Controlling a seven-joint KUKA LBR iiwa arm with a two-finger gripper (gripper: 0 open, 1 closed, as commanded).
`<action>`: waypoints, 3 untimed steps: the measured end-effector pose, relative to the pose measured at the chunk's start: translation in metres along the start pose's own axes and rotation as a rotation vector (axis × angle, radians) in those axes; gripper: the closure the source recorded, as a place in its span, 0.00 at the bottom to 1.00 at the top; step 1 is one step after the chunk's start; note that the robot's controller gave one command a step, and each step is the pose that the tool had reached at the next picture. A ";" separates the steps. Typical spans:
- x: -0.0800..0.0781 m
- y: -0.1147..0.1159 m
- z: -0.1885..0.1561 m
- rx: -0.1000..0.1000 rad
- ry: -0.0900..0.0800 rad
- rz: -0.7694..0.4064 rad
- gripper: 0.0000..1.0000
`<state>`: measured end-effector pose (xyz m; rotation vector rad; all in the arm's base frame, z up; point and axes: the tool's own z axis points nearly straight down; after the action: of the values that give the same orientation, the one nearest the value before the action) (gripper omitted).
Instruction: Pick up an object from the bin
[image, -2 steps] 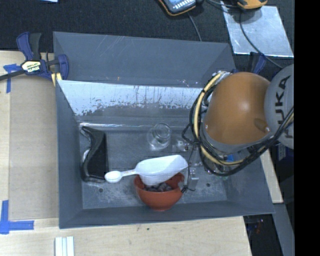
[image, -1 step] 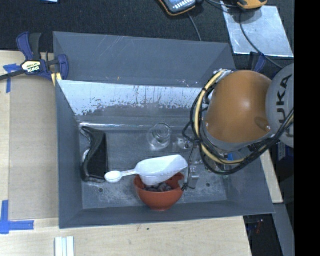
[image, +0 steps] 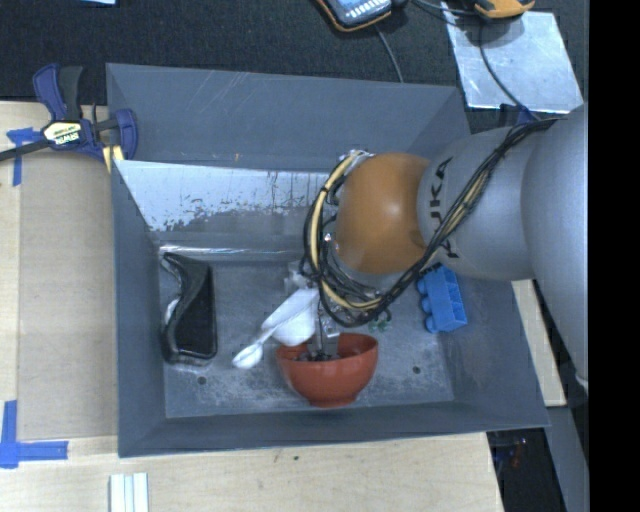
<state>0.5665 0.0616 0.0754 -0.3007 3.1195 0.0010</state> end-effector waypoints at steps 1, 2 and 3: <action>-0.007 0.004 -0.074 0.002 -0.007 0.047 0.00; -0.001 0.001 -0.004 -0.001 0.004 0.007 0.00; -0.017 0.088 0.005 0.001 -0.019 -0.109 0.00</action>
Offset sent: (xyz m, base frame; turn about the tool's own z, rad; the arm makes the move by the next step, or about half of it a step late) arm -0.0007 0.0012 0.0029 0.0057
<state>0.5668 0.1518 0.0706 -0.4668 3.0795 0.0012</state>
